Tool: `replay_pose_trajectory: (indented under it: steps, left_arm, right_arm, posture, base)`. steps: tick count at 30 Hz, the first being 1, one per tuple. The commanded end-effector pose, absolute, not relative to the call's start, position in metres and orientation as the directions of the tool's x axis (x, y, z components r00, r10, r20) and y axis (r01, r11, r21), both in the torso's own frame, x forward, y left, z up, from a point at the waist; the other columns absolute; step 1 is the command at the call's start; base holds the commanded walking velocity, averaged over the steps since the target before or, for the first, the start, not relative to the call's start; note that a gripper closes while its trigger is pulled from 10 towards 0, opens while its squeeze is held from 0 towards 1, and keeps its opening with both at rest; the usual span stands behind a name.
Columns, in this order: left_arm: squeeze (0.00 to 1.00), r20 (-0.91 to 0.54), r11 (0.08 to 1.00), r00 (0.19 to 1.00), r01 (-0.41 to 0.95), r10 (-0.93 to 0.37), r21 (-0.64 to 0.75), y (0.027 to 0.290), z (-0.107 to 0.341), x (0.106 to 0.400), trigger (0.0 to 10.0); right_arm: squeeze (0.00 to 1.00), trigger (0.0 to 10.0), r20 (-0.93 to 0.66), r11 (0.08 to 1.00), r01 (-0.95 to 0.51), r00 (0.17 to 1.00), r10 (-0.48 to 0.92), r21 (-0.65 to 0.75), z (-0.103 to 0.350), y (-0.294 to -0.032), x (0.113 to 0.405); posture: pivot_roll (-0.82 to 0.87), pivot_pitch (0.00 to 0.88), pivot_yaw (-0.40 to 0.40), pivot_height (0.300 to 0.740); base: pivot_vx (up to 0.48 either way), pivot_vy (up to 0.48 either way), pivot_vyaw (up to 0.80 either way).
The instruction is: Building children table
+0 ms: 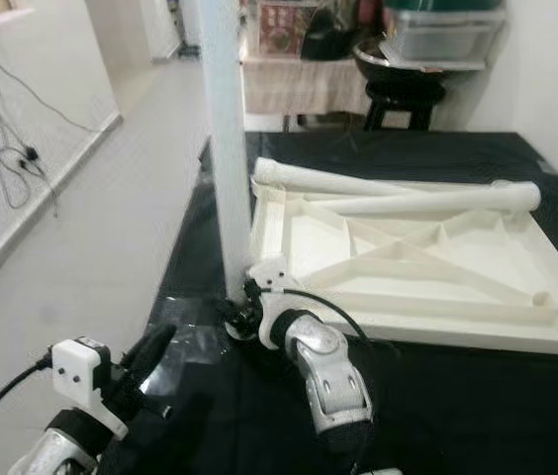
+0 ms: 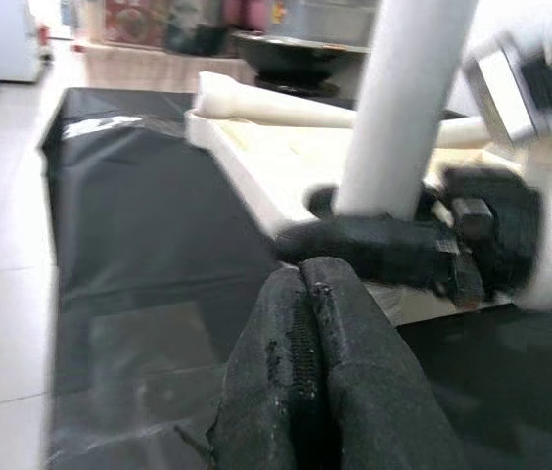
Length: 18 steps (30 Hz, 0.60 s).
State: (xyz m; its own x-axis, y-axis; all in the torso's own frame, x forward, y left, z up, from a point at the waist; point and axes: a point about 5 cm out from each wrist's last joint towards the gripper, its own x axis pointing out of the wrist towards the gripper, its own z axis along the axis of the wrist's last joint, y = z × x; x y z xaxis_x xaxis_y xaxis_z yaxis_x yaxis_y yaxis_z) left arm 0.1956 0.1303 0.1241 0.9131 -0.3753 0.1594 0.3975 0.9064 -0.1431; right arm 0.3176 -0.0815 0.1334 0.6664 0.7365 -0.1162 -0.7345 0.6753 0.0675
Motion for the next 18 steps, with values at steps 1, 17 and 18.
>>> replay_pose_trajectory:
  steps: [1,17,18]
  left_arm:
    - [0.00,0.141,0.908,0.917,0.392,-0.373,-0.146,0.132,0.122,0.194,10.0]
    - [0.00,0.141,0.908,0.916,0.393,-0.375,-0.146,0.131,0.121,0.196,10.0]
    - [0.00,0.140,0.908,0.916,0.394,-0.375,-0.146,0.131,0.121,0.196,10.0]
  right_arm:
    - [1.00,10.0,-0.057,0.625,-0.777,0.622,0.781,0.077,0.147,-0.078,0.322]
    - [0.00,10.0,-0.185,0.170,-0.985,0.162,0.969,0.030,0.161,-0.084,0.349]
    - [0.00,10.0,-0.182,0.165,-0.986,0.156,0.971,0.036,0.162,-0.083,0.350]
  posture:
    - [-0.01,0.056,0.012,0.740]
    - [0.02,0.040,0.019,0.740]
    - [0.02,0.042,0.018,0.740]
  base:
    - [0.000,0.000,0.00]
    - [0.000,0.000,0.00]
    - [0.000,0.000,0.00]
